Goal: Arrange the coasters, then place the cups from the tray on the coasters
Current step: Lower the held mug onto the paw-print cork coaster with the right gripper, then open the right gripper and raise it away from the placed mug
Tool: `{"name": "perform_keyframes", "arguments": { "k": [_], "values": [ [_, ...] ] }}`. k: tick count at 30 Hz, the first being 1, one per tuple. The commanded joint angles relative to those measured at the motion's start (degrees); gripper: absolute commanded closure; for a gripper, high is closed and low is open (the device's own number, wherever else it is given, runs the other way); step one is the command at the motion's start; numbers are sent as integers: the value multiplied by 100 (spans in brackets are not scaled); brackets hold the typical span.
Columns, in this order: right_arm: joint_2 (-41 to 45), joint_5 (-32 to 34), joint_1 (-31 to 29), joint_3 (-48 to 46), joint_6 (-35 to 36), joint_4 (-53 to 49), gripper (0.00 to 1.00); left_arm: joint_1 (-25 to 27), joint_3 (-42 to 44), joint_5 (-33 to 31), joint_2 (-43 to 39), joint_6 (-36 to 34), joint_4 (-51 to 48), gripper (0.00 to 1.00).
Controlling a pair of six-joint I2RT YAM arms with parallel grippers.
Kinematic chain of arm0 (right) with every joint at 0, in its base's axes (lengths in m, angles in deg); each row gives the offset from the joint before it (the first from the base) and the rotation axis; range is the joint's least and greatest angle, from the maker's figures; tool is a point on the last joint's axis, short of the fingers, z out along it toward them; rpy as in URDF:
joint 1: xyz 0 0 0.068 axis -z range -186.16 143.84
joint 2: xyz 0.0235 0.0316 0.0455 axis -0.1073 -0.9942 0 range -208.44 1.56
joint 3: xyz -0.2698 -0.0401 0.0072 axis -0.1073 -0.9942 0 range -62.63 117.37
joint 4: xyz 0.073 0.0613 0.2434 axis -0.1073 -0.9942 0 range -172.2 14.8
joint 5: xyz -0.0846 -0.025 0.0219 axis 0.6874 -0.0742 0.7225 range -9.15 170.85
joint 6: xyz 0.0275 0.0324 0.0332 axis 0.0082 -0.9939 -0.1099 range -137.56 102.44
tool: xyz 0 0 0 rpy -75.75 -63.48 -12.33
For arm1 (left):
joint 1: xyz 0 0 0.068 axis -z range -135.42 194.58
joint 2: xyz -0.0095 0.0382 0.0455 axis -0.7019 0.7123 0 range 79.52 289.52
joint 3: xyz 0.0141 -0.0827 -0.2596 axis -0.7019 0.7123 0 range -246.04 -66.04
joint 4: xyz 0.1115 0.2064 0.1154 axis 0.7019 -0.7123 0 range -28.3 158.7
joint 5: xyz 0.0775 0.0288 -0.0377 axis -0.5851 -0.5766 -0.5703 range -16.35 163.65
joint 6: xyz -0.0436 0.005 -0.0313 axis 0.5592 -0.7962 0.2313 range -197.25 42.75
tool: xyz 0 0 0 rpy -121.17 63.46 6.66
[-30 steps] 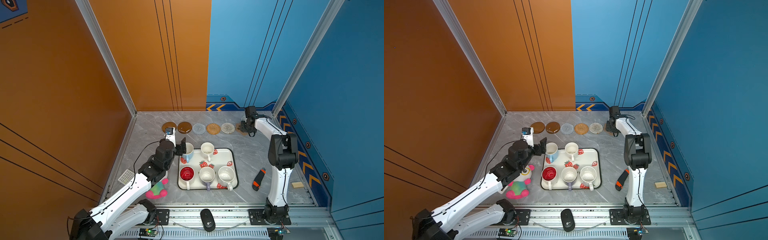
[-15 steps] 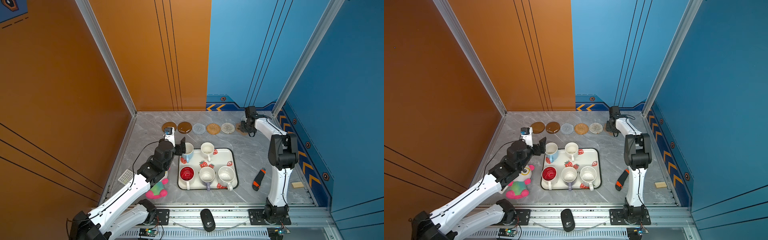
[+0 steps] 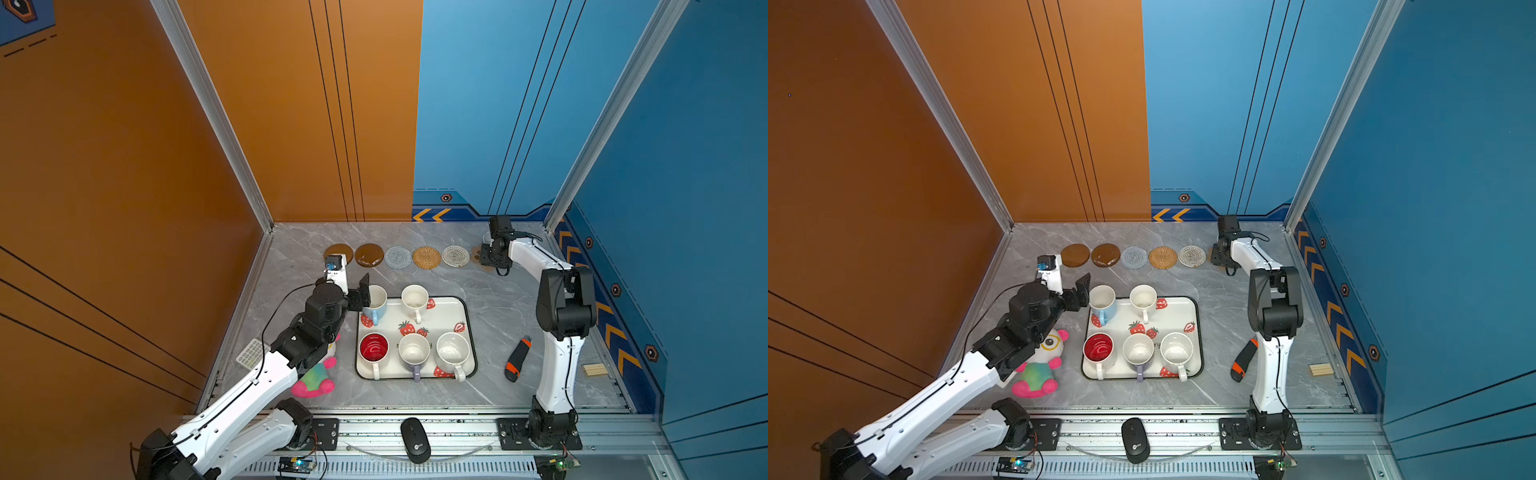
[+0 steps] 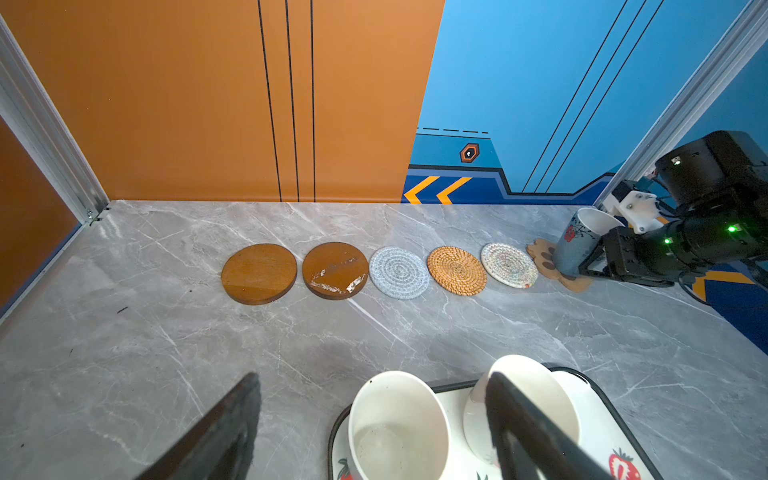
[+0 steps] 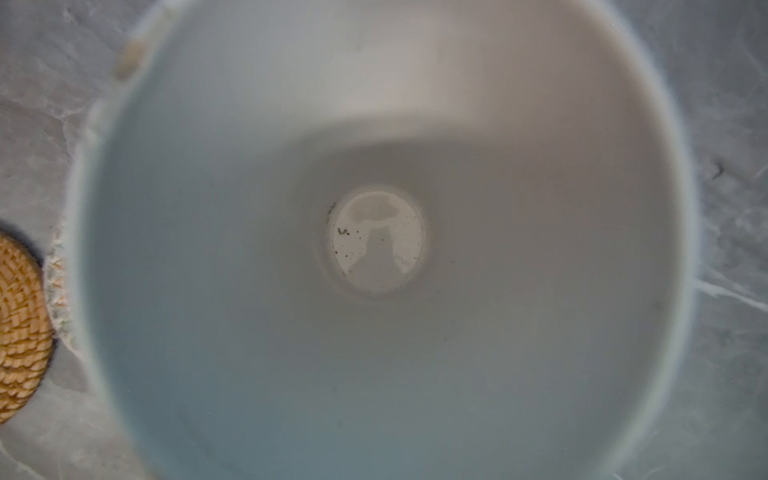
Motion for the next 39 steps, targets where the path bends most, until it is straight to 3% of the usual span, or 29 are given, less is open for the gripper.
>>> {"name": "perform_keyframes", "arguments": {
  "k": [1,6,15,23,30,34,39],
  "values": [
    [429,-26,-43,-160,-60,19,38,-49,89,23,-110,69,-71,15],
    [882,-21,-54,-465,-118,123,29,-46,87,31,-162,60,-93,15],
    [2227,586,-176,-1080,-144,285,26,-56,96,90,-260,60,-176,15],
    [4097,1795,-1262,-1836,-64,961,20,-59,55,173,-289,120,-322,15],
    [5510,2016,-2338,-2966,-936,2146,20,-50,-58,196,-266,324,-532,15],
    [5923,2085,-2787,-3660,-1536,2926,22,-45,-227,73,-190,551,-859,15],
    [6042,2382,-3254,-4207,-1744,3358,23,-32,-546,70,-47,734,-1467,15]
  ]
}}
